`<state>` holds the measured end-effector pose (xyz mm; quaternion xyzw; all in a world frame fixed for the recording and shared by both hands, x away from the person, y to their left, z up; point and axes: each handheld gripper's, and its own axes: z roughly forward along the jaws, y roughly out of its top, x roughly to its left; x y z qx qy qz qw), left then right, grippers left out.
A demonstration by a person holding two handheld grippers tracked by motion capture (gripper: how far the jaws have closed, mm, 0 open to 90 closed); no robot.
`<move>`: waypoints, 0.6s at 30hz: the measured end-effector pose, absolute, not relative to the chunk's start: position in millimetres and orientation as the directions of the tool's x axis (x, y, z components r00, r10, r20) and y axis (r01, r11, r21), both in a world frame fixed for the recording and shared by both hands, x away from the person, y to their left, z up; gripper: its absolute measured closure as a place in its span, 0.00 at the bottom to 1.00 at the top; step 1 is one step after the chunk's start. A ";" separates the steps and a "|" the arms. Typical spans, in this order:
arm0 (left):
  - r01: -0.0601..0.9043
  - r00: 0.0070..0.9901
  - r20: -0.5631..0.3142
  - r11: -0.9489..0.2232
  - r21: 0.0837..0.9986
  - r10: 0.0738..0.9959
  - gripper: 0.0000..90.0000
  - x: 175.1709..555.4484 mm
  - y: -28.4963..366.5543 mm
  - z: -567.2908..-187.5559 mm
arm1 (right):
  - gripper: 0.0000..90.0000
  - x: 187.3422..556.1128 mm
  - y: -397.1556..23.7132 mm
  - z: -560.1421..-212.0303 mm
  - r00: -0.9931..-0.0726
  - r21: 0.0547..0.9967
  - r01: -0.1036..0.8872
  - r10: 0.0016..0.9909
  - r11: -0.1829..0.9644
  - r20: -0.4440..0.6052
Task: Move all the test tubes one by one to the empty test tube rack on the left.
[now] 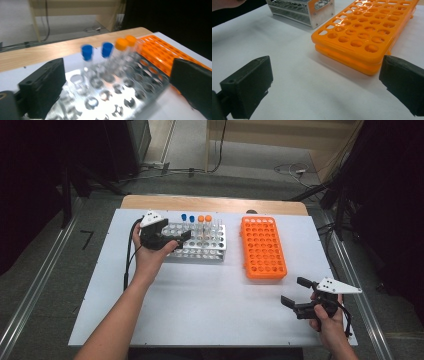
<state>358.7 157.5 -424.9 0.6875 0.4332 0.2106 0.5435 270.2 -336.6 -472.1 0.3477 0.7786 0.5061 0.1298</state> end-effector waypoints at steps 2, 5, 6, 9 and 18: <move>0.363 0.556 -0.191 -0.030 0.931 0.809 0.00 346.5 158.6 -428.1 | 0.00 271.0 -337.0 -472.4 -0.724 0.879 0.407 0.675 0.248 0.145; 0.359 0.570 -0.199 -0.024 0.933 0.797 0.00 329.0 160.4 -430.7 | 0.00 271.6 -337.2 -472.2 -0.721 0.878 0.410 0.678 0.249 0.144; 0.356 0.573 -0.198 -0.024 0.934 0.796 0.00 323.2 160.9 -431.2 | 0.00 271.6 -337.2 -472.2 -0.719 0.877 0.411 0.680 0.249 0.143; 0.344 0.584 -0.190 -0.028 0.938 0.789 0.00 306.9 162.4 -432.2 | 0.00 271.6 -337.4 -472.1 -0.718 0.877 0.411 0.682 0.250 0.142; 0.324 0.599 -0.176 -0.035 0.945 0.781 0.00 269.5 166.4 -435.9 | 0.00 272.7 -339.1 -473.1 -0.712 0.876 0.411 0.689 0.252 0.137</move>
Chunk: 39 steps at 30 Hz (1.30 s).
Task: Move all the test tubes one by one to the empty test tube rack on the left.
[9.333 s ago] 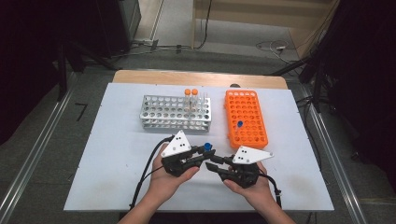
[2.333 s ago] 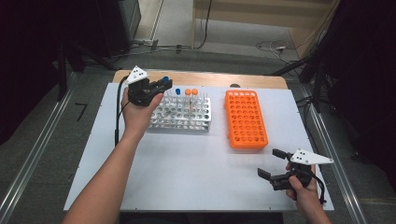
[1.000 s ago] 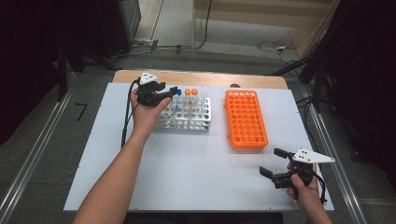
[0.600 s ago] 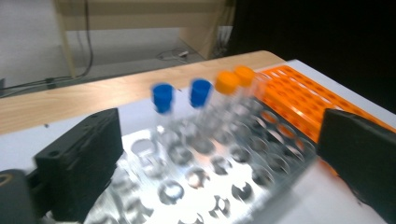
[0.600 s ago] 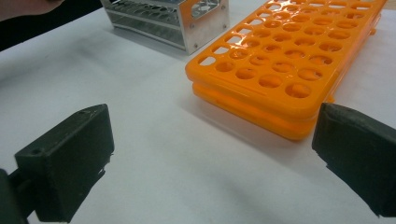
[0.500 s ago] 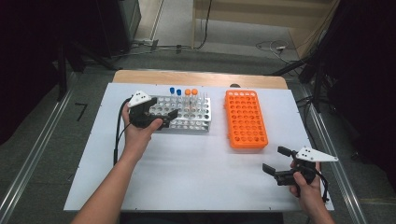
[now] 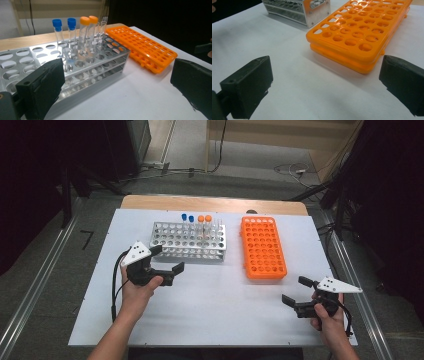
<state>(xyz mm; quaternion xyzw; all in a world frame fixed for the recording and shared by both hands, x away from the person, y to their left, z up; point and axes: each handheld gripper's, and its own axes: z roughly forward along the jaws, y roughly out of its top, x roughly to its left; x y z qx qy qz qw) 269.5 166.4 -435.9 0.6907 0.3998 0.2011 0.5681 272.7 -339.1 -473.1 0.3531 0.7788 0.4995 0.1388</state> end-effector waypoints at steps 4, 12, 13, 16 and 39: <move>0.321 0.607 -0.170 -0.044 0.946 0.776 0.00 256.9 167.4 -439.7 | 0.00 273.7 -340.6 -473.9 -0.712 0.878 0.408 0.689 0.250 0.134; 0.332 0.605 -0.181 -0.039 0.943 0.776 0.00 237.2 178.0 -451.8 | 0.00 274.0 -341.4 -474.9 -0.709 0.876 0.413 0.692 0.252 0.135; 0.335 0.604 -0.185 -0.037 0.941 0.775 0.00 235.0 180.2 -454.1 | 0.00 273.7 -341.3 -475.0 -0.709 0.874 0.414 0.692 0.253 0.135; 0.345 0.596 -0.195 -0.030 0.938 0.779 0.00 228.6 187.4 -460.1 | 0.00 272.8 -340.4 -476.1 -0.708 0.872 0.416 0.694 0.259 0.132; 0.358 0.568 -0.213 -0.006 0.934 0.795 0.00 194.8 242.0 -481.7 | 0.00 272.7 -345.1 -477.8 -0.697 0.872 0.411 0.708 0.265 0.113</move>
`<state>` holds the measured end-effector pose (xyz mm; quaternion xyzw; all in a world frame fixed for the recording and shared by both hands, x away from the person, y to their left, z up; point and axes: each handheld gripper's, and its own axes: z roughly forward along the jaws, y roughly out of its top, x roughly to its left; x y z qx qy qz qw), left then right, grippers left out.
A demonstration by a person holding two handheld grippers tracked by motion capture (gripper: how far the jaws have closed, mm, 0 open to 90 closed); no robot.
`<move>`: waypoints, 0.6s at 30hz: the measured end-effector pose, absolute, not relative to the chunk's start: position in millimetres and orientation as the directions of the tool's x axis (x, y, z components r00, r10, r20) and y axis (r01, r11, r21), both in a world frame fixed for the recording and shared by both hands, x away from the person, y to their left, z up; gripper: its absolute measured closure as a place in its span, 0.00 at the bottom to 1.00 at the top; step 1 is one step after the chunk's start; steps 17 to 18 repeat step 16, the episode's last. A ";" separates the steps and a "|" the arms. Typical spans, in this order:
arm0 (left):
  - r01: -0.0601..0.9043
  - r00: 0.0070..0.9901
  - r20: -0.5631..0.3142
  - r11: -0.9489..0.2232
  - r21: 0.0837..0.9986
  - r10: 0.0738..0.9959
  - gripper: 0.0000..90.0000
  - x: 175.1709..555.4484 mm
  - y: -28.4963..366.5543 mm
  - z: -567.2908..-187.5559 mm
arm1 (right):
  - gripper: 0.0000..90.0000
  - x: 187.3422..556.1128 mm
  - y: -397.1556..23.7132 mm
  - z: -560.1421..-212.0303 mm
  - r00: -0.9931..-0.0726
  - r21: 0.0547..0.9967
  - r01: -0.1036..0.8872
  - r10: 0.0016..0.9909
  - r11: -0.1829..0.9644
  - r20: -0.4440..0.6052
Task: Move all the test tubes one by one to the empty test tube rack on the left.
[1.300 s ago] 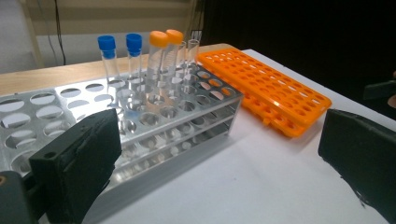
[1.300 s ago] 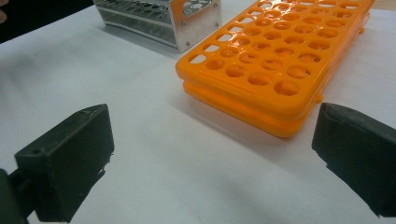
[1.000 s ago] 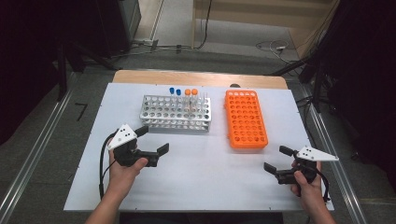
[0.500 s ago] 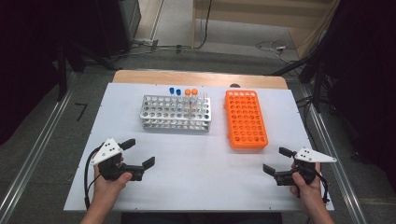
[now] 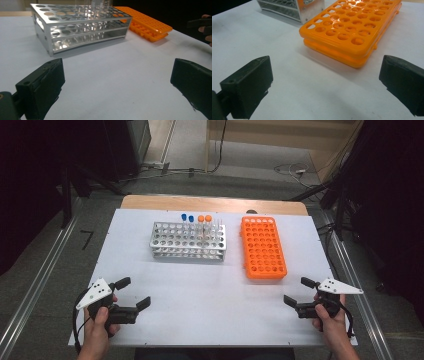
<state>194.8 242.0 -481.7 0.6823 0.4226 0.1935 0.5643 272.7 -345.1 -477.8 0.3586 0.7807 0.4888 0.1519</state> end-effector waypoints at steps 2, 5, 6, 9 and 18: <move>0.353 0.561 -0.220 0.009 0.935 0.798 0.00 196.7 244.4 -480.9 | 0.00 273.9 -346.4 -478.8 -0.694 0.871 0.416 0.710 0.261 0.119; 0.352 0.555 -0.219 0.012 0.936 0.803 0.00 199.3 245.6 -481.7 | 0.00 274.6 -346.3 -479.6 -0.695 0.871 0.419 0.708 0.258 0.125; 0.350 0.554 -0.217 0.011 0.937 0.804 0.00 199.9 245.6 -482.0 | 0.00 274.5 -345.7 -479.6 -0.695 0.870 0.418 0.708 0.260 0.122; 0.350 0.550 -0.217 0.013 0.937 0.806 0.00 200.6 247.0 -481.5 | 0.00 274.3 -344.6 -480.1 -0.697 0.868 0.420 0.707 0.265 0.122; 0.360 0.551 -0.221 0.009 0.933 0.805 0.00 203.3 245.0 -481.9 | 0.00 271.7 -345.1 -478.6 -0.699 0.868 0.421 0.705 0.265 0.124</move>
